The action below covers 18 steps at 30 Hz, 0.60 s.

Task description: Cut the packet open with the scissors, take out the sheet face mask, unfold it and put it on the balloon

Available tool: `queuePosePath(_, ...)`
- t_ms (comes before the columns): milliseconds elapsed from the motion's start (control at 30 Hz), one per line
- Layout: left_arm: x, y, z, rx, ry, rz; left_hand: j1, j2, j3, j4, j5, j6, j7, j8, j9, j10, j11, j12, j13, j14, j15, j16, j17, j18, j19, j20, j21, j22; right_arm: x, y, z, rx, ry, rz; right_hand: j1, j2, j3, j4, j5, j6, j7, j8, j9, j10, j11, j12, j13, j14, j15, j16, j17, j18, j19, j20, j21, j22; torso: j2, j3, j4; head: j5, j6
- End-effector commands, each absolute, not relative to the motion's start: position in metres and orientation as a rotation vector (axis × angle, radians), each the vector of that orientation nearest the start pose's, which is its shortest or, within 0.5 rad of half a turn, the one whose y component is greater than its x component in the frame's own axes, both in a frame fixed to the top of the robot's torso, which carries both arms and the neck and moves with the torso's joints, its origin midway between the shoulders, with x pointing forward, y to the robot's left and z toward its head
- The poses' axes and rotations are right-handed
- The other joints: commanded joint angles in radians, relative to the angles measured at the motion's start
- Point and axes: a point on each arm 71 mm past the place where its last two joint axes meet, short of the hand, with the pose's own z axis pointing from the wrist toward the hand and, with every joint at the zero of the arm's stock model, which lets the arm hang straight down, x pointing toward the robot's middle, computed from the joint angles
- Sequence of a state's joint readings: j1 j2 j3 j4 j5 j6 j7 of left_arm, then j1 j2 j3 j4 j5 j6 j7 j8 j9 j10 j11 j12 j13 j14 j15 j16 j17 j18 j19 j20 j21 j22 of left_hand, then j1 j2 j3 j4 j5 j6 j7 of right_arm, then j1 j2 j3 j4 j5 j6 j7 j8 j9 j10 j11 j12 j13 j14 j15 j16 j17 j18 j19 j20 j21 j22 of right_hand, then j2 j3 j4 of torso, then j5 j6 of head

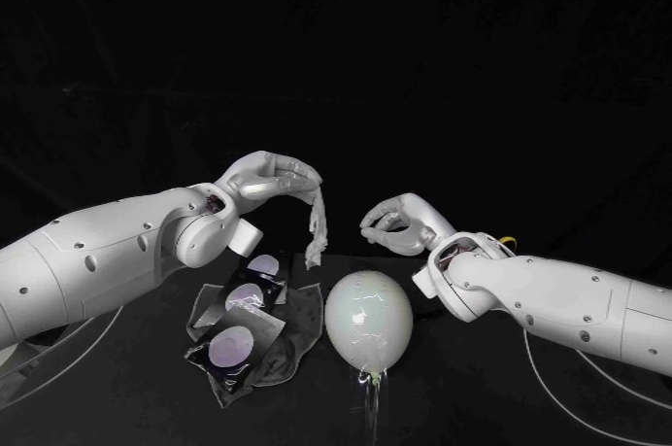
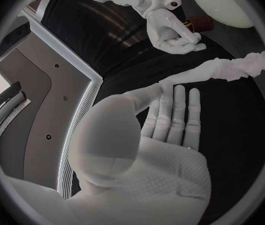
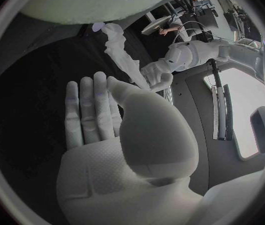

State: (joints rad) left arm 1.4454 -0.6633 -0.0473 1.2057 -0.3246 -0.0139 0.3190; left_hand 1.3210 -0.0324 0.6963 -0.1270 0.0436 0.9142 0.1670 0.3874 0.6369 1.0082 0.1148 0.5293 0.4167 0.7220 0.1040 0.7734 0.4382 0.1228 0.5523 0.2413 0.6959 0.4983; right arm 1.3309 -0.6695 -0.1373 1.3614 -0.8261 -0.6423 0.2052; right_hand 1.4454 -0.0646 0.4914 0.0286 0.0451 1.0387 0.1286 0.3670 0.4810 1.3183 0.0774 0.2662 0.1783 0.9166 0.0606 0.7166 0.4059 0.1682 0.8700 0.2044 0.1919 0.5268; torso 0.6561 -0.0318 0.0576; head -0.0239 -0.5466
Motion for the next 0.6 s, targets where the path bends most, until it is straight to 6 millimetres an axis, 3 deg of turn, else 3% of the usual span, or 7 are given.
queuePosePath(33, 0.567, 0.19, -0.066, -0.532, 1.503, -1.548, 0.007, 0.001, 0.002, -0.003, 0.005, 0.004, 0.005, 0.003, 0.191, -0.007, -0.002, 0.005, 0.002, -0.006, -0.004, 0.004, -0.001, 0.003, 0.001, 0.007, 0.006, 0.002, 0.526, -0.169, -0.134, 0.267, 1.313, 1.002, -0.008, 0.008, 0.004, -0.007, 0.003, -0.007, -0.005, 0.005, 0.036, 0.009, -0.017, 0.007, 0.005, 0.003, 0.0, 0.006, 0.001, 0.012, -0.006, -0.007, 0.008, 0.008, 0.0, -0.0014, 0.0013, 0.002, 0.005)
queuePosePath(133, 0.566, 0.19, -0.066, -0.531, 1.505, -1.55, 0.007, 0.001, 0.002, -0.003, 0.005, 0.004, 0.005, 0.003, 0.191, -0.007, -0.002, 0.005, 0.002, -0.006, -0.004, 0.004, -0.001, 0.003, 0.001, 0.007, 0.006, 0.002, 0.528, -0.164, -0.135, 0.273, 1.342, 1.021, -0.012, 0.011, 0.012, -0.008, 0.003, -0.022, 0.001, 0.0, 0.04, -0.015, -0.01, -0.001, 0.007, -0.008, 0.005, 0.002, 0.001, 0.01, -0.02, -0.006, 0.01, 0.017, 0.0, -0.0013, 0.0026, 0.003, 0.006)
queuePosePath(200, 0.566, 0.189, -0.066, -0.532, 1.504, -1.548, 0.007, 0.001, 0.002, -0.003, 0.005, 0.004, 0.005, 0.003, 0.191, -0.007, -0.002, 0.005, 0.002, -0.006, -0.004, 0.004, -0.001, 0.003, 0.001, 0.007, 0.006, 0.002, 0.529, -0.159, -0.135, 0.273, 1.362, 1.038, -0.043, -0.008, 0.001, 0.006, 0.002, -0.065, 0.022, -0.023, 0.035, -0.086, 0.014, -0.038, -0.005, -0.044, 0.027, -0.008, -0.001, 0.003, -0.055, 0.006, -0.007, 0.014, 0.001, -0.0009, 0.0025, 0.003, 0.007)
queuePosePath(400, 0.566, 0.189, -0.066, -0.535, 1.502, -1.544, 0.006, 0.0, 0.002, -0.003, 0.005, 0.005, 0.005, 0.003, 0.192, -0.007, -0.002, 0.006, 0.002, -0.006, -0.004, 0.005, -0.002, 0.003, 0.001, 0.007, 0.007, 0.002, 0.532, -0.142, -0.137, 0.26, 1.403, 1.07, -0.103, -0.059, -0.029, 0.048, 0.002, -0.139, 0.059, -0.087, 0.003, -0.137, 0.044, -0.069, -0.017, -0.081, 0.044, -0.008, 0.004, 0.006, -0.078, 0.022, -0.028, 0.002, 0.002, -0.0016, 0.0024, 0.002, 0.007)
queuePosePath(433, 0.566, 0.189, -0.066, -0.535, 1.503, -1.545, 0.006, 0.0, 0.002, -0.003, 0.005, 0.005, 0.005, 0.003, 0.192, -0.007, -0.002, 0.006, 0.002, -0.006, -0.004, 0.005, -0.002, 0.003, 0.001, 0.007, 0.007, 0.002, 0.533, -0.14, -0.138, 0.259, 1.408, 1.071, -0.112, -0.069, -0.033, 0.062, 0.001, -0.156, 0.07, -0.109, -0.01, -0.153, 0.054, -0.082, -0.025, -0.098, 0.052, -0.01, 0.005, 0.007, -0.086, 0.03, -0.038, -0.004, 0.002, -0.0016, 0.0019, 0.002, 0.006)
queuePosePath(600, 0.564, 0.185, -0.066, -0.527, 1.507, -1.557, 0.006, 0.0, 0.002, -0.003, 0.005, 0.005, 0.005, 0.003, 0.192, -0.007, -0.002, 0.006, 0.002, -0.006, -0.004, 0.005, -0.002, 0.003, 0.001, 0.007, 0.007, 0.002, 0.536, -0.13, -0.141, 0.25, 1.437, 1.079, -0.119, -0.091, -0.044, 0.081, 0.003, -0.187, 0.09, -0.147, -0.031, -0.181, 0.074, -0.102, -0.037, -0.128, 0.067, -0.012, 0.007, 0.009, -0.099, 0.044, -0.054, -0.016, 0.002, -0.0016, 0.002, 0.001, 0.006)
